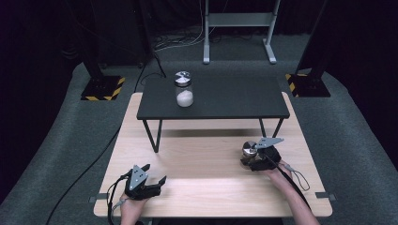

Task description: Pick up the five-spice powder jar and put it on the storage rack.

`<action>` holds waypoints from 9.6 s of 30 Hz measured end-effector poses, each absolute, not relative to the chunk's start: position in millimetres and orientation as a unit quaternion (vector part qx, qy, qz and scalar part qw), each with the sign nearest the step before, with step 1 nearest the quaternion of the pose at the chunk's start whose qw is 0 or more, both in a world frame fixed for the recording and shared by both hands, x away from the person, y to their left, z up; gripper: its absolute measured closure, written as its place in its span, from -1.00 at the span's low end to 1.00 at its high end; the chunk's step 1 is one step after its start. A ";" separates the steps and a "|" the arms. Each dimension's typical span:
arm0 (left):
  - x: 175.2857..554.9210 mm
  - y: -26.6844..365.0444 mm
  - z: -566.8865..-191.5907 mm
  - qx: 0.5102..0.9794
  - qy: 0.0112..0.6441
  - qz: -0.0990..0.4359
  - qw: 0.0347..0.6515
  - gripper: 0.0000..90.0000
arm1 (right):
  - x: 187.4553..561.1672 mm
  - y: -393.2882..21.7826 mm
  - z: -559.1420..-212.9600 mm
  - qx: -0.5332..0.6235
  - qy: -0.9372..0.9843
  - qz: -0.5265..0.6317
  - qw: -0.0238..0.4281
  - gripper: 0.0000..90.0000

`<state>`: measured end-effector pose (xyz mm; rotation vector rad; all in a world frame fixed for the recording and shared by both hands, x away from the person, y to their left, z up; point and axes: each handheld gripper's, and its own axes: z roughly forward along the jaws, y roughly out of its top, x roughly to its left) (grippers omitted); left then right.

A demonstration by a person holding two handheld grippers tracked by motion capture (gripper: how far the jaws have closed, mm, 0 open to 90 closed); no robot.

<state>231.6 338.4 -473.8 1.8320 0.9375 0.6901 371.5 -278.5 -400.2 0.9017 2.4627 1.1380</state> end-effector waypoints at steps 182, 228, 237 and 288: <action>234.5 337.8 -470.2 0.753 0.386 0.269 0.460 -0.61 | 254.2 -375.0 -467.6 0.379 0.731 0.509 0.253 -0.92; 234.8 338.4 -470.4 0.755 0.381 0.269 0.461 -0.61 | 261.6 -377.5 -464.4 0.383 0.749 0.486 0.238 -0.84; 234.8 338.7 -470.5 0.755 0.381 0.269 0.461 -0.61 | 262.6 -380.2 -465.1 0.386 0.746 0.491 0.232 -0.85; 234.7 338.3 -470.2 0.755 0.383 0.269 0.460 -0.66 | 265.7 -379.0 -462.1 0.387 0.752 0.483 0.225 -0.85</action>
